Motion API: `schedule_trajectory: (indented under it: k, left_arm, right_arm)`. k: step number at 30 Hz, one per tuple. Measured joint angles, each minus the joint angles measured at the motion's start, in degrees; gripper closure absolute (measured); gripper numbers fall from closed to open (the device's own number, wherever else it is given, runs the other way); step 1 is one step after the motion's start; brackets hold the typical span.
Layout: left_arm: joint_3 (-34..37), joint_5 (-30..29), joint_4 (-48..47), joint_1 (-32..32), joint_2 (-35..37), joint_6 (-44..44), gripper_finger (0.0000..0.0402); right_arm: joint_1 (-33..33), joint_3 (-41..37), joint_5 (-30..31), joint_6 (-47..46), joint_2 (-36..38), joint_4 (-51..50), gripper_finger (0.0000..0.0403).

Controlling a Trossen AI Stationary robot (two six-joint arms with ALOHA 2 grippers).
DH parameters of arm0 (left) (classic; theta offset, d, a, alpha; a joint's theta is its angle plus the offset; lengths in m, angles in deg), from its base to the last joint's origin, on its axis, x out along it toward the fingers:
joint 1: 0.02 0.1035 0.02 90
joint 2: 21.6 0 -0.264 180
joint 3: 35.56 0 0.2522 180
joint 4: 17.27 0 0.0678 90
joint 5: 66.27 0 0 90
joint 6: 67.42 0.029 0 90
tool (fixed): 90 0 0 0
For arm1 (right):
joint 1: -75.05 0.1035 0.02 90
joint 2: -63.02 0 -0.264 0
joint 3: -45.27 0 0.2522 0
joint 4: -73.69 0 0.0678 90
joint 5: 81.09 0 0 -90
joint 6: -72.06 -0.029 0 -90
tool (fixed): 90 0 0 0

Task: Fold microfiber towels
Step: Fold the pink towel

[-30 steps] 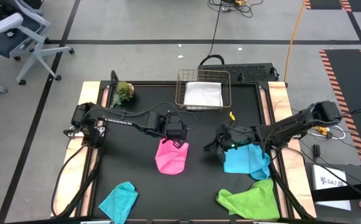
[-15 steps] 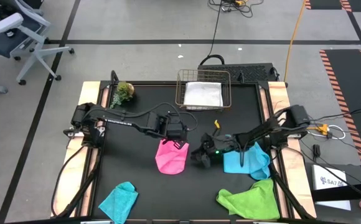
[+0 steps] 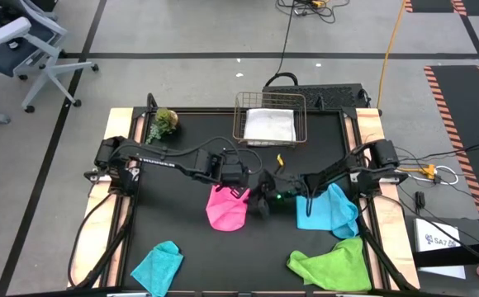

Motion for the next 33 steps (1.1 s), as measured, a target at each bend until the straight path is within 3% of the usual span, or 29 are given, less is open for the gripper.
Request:
schedule_trajectory:
  k: [15, 26, 29, 33]
  left_arm:
    - [0.0, 0.3, 0.1, 0.0, 0.0, -0.1, 0.0398]
    - [0.0, 0.3, 3.2, 0.0, 0.0, 0.2, 0.0399]
    - [0.0, 0.4, 2.9, 0.1, 0.0, 0.2, 0.0399]
    - [0.0, 0.3, 2.5, 0.1, 0.0, 0.3, 0.0398]
  right_arm:
    - [1.0, 0.0, 4.8, -0.7, -0.8, 0.8, 0.0240]
    - [1.7, 3.3, 4.2, -2.7, -8.3, 6.2, 0.0253]
    - [2.1, 4.2, 1.5, -2.7, -9.1, 5.9, 0.0277]
    - [2.2, 4.1, -0.5, -2.5, -7.8, 5.1, 0.0352]
